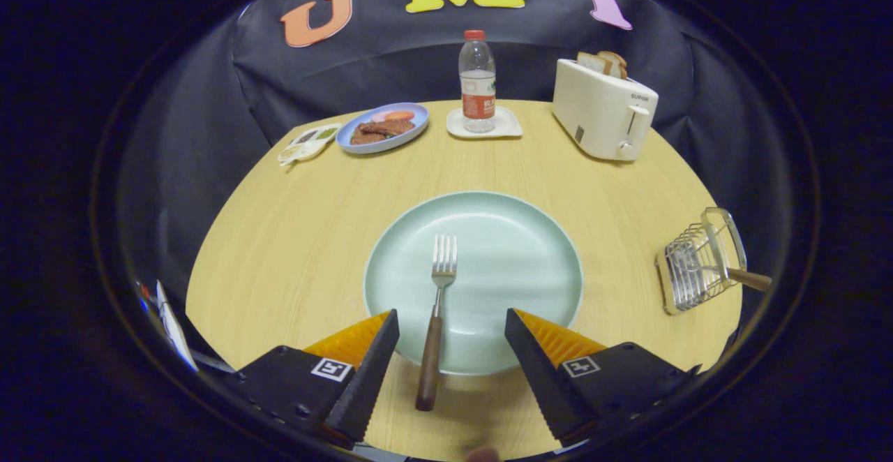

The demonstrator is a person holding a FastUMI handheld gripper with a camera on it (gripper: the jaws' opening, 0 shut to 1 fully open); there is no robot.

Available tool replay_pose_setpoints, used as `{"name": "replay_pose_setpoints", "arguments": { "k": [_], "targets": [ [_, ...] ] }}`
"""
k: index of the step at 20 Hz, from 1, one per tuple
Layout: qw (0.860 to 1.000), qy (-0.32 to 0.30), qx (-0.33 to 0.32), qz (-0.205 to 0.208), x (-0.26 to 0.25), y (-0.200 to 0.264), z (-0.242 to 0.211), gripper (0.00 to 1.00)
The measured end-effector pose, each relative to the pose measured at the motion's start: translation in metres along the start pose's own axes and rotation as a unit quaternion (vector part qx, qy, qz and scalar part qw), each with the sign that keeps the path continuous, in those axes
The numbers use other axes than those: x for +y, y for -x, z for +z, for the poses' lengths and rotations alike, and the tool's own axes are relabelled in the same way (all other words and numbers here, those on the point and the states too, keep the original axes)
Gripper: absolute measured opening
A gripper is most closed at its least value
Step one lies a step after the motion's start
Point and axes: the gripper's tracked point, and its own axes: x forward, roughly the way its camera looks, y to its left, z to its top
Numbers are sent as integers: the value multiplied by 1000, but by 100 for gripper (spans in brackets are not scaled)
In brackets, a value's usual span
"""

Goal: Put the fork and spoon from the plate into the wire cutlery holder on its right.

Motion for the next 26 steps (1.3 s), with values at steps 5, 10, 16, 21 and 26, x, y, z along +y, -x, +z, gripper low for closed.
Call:
{"name": "replay_pose_setpoints", "arguments": {
  "k": [5, 10, 16, 21, 26],
  "targets": [
    [999, 10, 31, 2, 9, -16, -10, 66],
    [999, 11, 51, -11, 7, -19, -13, 33],
    [996, -16, 82, 7, 5, -17, -13, 2],
    [997, -23, 76, 18, -9, 22, 12, 1],
    [997, -40, 60, 20, -65, 84, 55, 2]
  ]
}}
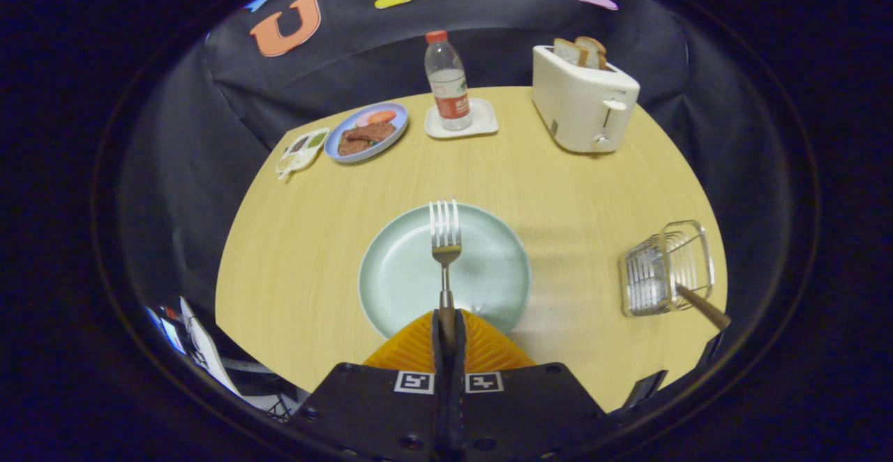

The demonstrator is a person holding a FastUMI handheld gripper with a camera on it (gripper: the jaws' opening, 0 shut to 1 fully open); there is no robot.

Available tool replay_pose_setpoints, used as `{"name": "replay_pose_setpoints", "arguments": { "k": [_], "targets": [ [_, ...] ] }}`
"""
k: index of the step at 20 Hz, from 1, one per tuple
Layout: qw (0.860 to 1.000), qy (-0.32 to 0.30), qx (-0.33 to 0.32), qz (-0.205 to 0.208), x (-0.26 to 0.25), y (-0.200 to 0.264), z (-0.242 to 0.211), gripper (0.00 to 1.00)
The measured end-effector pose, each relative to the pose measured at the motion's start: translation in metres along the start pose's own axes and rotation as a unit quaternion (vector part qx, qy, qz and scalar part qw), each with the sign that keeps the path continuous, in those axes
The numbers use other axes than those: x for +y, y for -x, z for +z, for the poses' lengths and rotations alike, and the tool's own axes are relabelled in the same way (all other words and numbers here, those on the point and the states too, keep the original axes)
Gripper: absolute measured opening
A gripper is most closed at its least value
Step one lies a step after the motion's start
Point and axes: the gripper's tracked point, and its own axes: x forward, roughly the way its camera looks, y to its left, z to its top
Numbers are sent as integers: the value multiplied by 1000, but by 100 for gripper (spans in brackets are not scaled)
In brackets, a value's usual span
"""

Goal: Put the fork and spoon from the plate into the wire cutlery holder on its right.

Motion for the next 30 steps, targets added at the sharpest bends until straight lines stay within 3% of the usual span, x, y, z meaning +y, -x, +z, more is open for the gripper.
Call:
{"name": "replay_pose_setpoints", "arguments": {
  "k": [7, 12, 19, 30],
  "targets": [
    [999, -22, 11, -29, -121, 76, 22, 1],
    [997, -52, 47, -42, -187, 80, 14, 1],
    [989, -93, 114, -12, -209, 55, -10, 2],
    [982, -123, 141, 9, -212, 58, -8, 7]
  ]
}}
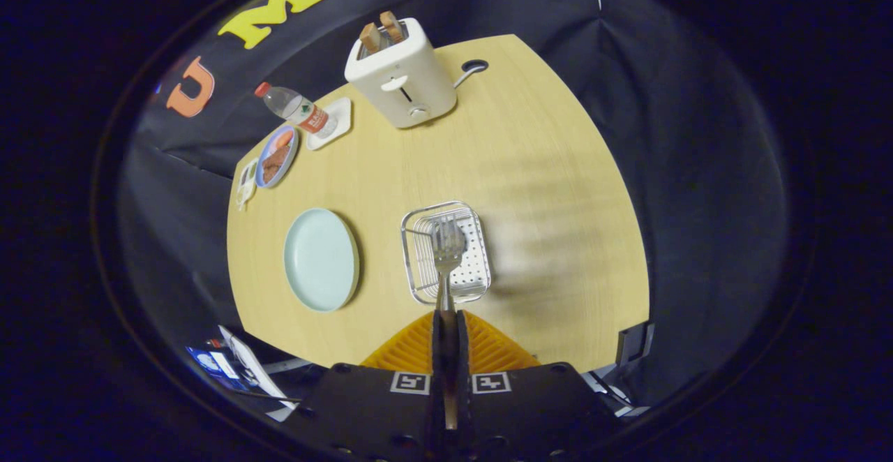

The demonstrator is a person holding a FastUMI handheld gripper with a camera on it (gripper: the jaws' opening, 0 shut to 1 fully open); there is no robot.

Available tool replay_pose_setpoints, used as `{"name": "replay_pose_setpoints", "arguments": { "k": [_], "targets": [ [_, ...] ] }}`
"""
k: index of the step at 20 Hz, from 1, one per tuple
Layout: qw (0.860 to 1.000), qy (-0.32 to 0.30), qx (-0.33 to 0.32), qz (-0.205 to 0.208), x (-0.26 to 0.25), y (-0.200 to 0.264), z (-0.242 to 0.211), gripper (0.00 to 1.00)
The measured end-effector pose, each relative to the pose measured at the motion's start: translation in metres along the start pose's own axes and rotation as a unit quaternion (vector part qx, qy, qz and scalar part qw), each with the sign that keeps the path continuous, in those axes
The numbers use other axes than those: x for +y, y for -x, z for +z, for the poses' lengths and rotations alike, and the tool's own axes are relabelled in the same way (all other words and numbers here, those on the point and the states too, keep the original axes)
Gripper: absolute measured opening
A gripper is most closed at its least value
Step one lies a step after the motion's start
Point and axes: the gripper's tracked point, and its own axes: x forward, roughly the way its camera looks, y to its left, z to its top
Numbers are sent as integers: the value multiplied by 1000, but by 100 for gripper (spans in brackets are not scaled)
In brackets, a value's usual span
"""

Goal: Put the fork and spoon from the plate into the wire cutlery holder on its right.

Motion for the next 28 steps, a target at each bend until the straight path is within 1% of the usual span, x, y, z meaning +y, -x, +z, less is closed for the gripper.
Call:
{"name": "replay_pose_setpoints", "arguments": {
  "k": [1, 2, 3, 4, 5, 6, 8, 10, 12, 14, 16, 17, 19, 21, 24, 25, 26, 27, 28],
  "targets": [
    [1000, -3, 0, -1, -1, 1, -2, 10],
    [1000, -7, 0, 2, 0, 2, -1, 9],
    [1000, -8, 0, 2, 1, 1, -1, 12],
    [1000, -11, -1, 6, 2, 0, 0, 12],
    [1000, -14, -4, 13, 6, -1, 1, 14],
    [1000, -16, -8, 17, 9, 3, 3, 19],
    [999, -11, -31, 18, 12, 7, 11, 36],
    [998, 2, -65, 8, 15, 14, 22, 54],
    [993, 28, -115, -10, 18, 25, 38, 73],
    [984, 52, -168, -9, 36, 42, 52, 91],
    [970, 75, -232, -3, 58, 69, 68, 92],
    [960, 87, -266, -1, 70, 85, 75, 94],
    [934, 109, -341, 2, 91, 126, 88, 94],
    [902, 126, -412, 4, 110, 168, 95, 94],
    [857, 134, -498, 5, 128, 223, 91, 94],
    [843, 135, -520, 4, 132, 237, 90, 94],
    [831, 134, -540, 1, 135, 248, 85, 94],
    [821, 133, -555, -2, 138, 256, 80, 94],
    [816, 133, -563, -5, 140, 260, 75, 94]
  ]
}}
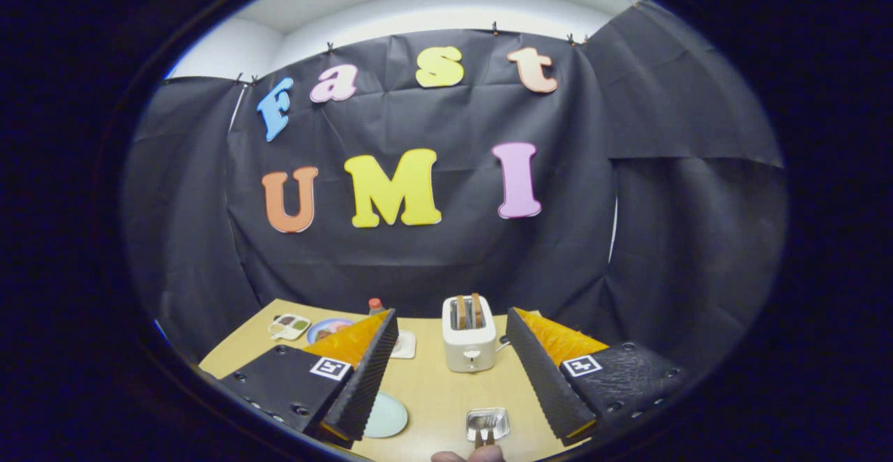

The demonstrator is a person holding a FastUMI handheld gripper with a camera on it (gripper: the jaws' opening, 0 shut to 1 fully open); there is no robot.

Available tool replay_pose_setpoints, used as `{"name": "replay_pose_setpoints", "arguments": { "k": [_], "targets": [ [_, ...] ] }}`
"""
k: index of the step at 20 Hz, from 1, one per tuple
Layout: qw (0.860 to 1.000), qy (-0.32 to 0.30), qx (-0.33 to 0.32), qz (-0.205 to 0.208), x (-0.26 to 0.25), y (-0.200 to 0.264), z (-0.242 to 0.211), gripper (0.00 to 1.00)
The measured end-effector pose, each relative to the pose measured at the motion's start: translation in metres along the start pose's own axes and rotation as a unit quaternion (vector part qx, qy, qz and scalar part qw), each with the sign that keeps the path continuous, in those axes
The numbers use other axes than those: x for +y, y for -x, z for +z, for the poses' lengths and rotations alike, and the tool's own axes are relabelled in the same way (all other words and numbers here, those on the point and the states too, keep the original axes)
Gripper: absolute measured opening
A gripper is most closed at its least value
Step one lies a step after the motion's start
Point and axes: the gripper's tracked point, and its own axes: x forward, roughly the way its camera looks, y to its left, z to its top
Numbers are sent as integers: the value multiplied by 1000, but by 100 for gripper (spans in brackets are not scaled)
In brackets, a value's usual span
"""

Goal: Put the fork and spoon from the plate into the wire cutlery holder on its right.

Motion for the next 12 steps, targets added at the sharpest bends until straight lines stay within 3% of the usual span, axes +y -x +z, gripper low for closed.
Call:
{"name": "replay_pose_setpoints", "arguments": {
  "k": [12],
  "targets": [
    [999, -1, -42, -32, 12, 48, -1, 95]
  ]
}}
